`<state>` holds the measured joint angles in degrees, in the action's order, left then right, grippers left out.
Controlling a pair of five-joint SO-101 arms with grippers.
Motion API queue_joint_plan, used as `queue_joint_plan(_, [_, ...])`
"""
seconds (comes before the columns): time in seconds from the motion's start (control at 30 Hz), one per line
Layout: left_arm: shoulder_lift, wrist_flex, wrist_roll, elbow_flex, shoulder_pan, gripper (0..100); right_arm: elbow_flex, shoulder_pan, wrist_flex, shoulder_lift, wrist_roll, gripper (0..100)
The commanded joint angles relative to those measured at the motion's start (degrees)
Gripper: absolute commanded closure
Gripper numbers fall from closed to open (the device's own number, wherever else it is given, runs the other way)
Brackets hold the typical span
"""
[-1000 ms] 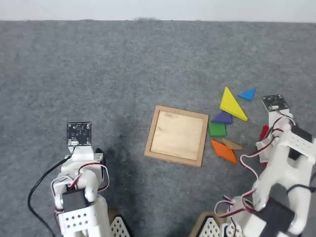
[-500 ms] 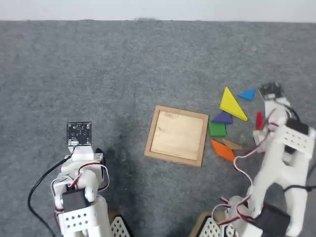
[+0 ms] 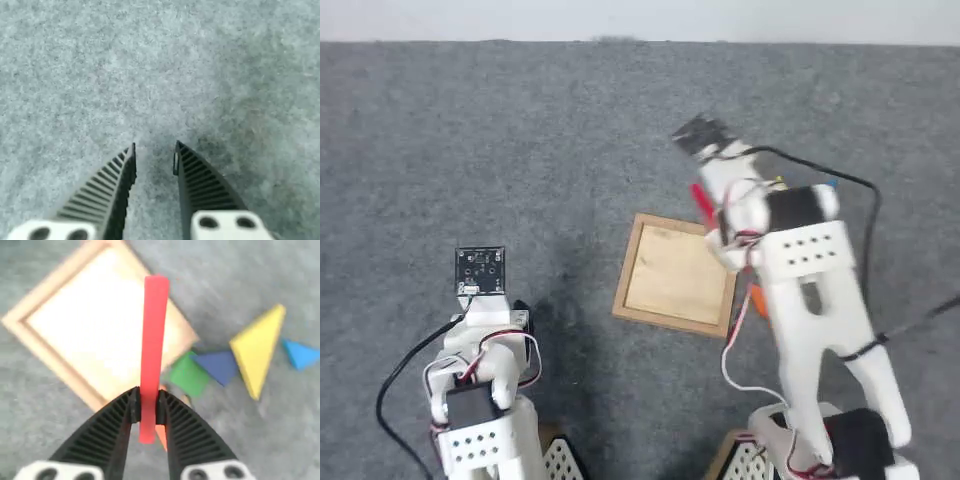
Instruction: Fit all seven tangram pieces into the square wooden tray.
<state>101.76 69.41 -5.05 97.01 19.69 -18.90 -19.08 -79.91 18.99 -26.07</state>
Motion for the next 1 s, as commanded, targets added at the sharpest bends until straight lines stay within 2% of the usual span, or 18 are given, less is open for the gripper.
queue_joint_plan(0.0, [-0.09, 0.35, -0.62, -0.48, 0.18, 88, 4.22, -5.05, 0.92, -5.93, 0.53, 99.1])
queue_joint_plan(0.17, [-0.09, 0.35, -0.62, -0.48, 0.18, 88, 9.67, -8.92, 2.42, -17.54, -5.89, 99.1])
queue_joint_plan(0.33, [-0.09, 0.35, -0.62, -0.48, 0.18, 88, 16.53, -9.19, 1.89, -29.23, -9.67, 99.1])
queue_joint_plan(0.6, [-0.09, 0.35, -0.62, -0.48, 0.18, 88, 24.70, -9.10, 0.84, -40.31, -10.55, 99.1])
queue_joint_plan(0.87, [-0.09, 0.35, -0.62, -0.48, 0.18, 88, 28.84, -8.48, 0.22, -42.77, -10.55, 98.6])
queue_joint_plan(0.97, [-0.09, 0.35, -0.62, -0.48, 0.18, 88, 29.19, -8.40, -0.48, -42.68, -10.55, 92.5])
